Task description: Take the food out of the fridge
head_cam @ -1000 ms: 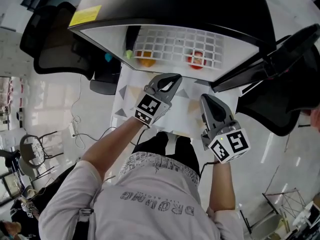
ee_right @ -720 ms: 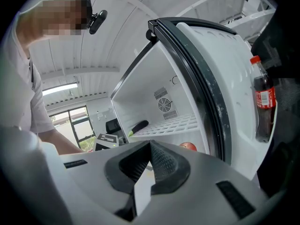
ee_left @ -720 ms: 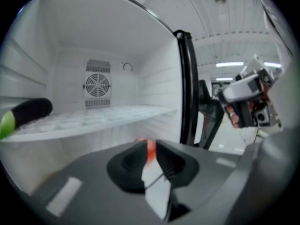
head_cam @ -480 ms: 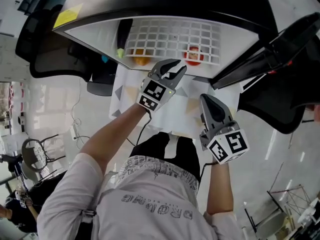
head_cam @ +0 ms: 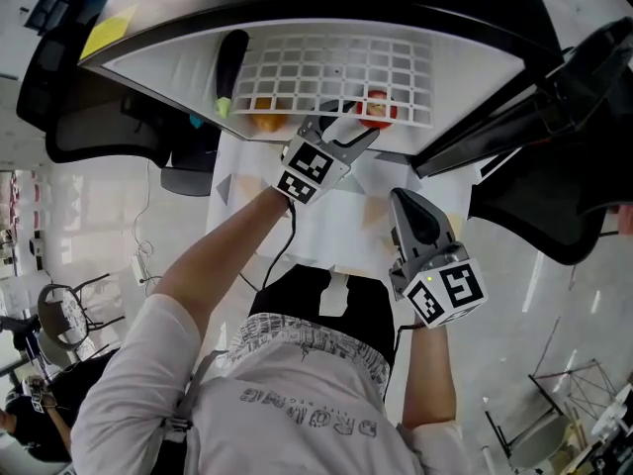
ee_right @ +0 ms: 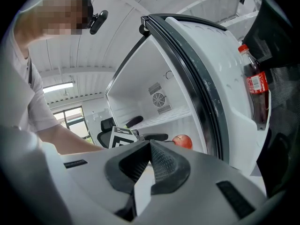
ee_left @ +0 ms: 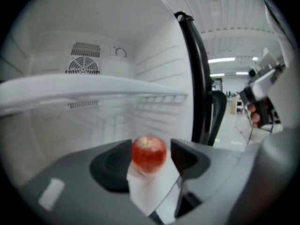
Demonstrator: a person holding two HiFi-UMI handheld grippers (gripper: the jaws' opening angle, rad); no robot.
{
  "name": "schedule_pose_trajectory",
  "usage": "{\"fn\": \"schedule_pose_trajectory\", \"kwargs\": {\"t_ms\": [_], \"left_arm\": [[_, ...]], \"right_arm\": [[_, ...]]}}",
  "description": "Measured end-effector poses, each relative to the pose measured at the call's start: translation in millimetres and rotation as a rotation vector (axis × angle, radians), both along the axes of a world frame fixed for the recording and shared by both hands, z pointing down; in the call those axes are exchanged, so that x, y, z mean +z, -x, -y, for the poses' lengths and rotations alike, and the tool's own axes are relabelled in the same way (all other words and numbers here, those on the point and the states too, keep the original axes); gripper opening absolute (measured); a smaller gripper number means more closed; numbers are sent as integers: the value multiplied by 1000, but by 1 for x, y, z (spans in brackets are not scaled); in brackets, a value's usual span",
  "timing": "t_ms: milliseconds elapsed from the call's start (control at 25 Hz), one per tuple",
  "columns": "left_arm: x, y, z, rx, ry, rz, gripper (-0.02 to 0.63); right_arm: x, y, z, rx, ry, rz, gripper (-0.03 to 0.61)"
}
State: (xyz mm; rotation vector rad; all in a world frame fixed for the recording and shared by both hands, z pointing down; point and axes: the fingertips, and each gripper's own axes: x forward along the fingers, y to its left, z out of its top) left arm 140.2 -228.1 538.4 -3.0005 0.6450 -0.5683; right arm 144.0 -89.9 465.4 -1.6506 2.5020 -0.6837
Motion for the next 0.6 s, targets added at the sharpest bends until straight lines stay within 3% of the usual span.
{"fn": "schedule_pose_trajectory", "kwargs": {"t_ms": [360,600], "left_arm": [[16,-18,13,53,-12,37,362],[27,-28,17,86,-2,62,378]], "right_arm": [[12,-7,3,19,9,18,0],[17,-9,6,19,16,14,0]]}}
